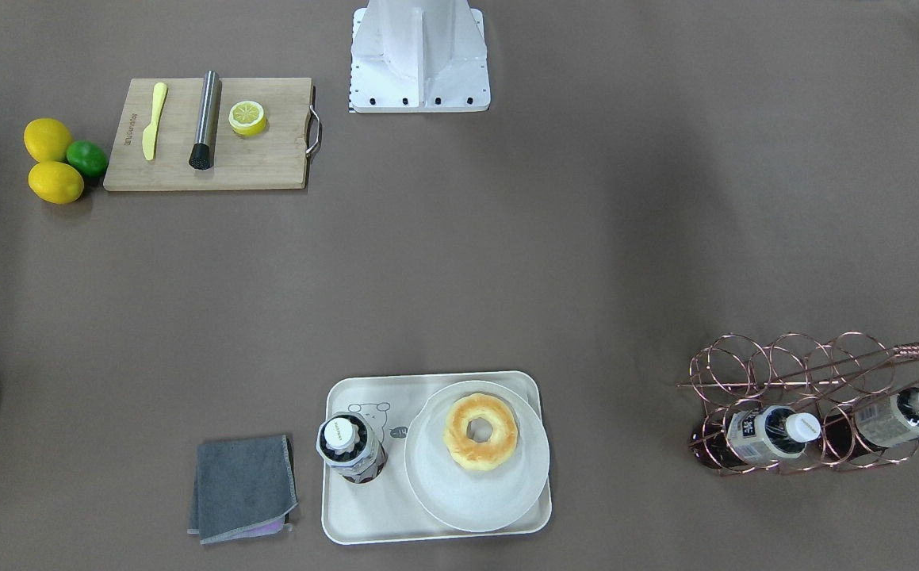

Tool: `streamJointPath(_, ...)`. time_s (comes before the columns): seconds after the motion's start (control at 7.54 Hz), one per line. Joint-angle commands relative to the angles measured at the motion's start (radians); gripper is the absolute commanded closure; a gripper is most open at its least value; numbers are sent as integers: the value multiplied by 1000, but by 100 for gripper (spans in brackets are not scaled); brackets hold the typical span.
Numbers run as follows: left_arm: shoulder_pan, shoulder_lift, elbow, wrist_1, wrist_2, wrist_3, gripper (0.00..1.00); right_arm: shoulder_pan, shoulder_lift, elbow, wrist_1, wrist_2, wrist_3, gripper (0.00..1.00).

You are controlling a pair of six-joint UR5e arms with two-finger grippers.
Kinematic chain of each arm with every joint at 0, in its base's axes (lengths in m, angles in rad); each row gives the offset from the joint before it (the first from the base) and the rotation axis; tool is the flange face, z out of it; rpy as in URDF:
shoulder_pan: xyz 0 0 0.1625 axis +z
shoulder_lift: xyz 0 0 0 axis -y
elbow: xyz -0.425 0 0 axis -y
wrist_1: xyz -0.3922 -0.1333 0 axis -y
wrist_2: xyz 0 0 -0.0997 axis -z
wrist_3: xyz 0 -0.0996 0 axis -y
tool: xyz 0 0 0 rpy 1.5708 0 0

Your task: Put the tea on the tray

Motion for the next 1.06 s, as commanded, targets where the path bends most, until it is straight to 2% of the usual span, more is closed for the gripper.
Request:
streamJointPath(0.0, 2, -1, 11, 2, -1, 0, 2, 88, -39, -11, -3, 18, -85, 0)
streamJointPath(0.93, -2, 74, 19, 11, -1, 0, 2, 90, -35, -12, 5, 17, -71, 0)
